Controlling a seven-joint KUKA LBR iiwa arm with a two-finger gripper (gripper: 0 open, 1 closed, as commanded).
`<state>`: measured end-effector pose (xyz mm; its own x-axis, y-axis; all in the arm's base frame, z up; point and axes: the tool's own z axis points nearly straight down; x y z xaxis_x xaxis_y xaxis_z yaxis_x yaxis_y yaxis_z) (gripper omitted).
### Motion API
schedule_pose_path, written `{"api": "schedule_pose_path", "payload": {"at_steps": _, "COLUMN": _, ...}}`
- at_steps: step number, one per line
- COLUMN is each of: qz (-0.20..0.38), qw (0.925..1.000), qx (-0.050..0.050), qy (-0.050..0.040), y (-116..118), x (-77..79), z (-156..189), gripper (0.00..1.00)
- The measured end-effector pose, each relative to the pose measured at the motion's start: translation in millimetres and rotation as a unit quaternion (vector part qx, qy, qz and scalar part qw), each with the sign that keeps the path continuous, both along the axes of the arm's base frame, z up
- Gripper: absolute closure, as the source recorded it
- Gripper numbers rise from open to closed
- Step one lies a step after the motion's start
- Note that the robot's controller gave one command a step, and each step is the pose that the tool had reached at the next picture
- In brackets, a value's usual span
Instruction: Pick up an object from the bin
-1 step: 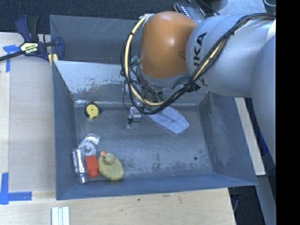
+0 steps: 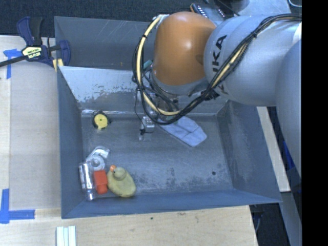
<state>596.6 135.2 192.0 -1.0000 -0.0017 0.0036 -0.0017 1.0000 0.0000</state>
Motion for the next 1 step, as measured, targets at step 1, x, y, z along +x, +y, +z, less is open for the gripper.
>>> {"api": "schedule_pose_path", "payload": {"at_steps": 1, "qz": 0.093, "qw": 0.9957, "qx": 0.001, "qy": -0.0019, "y": 17.8, "x": -9.1, "z": 12.9, "gripper": 0.00}}
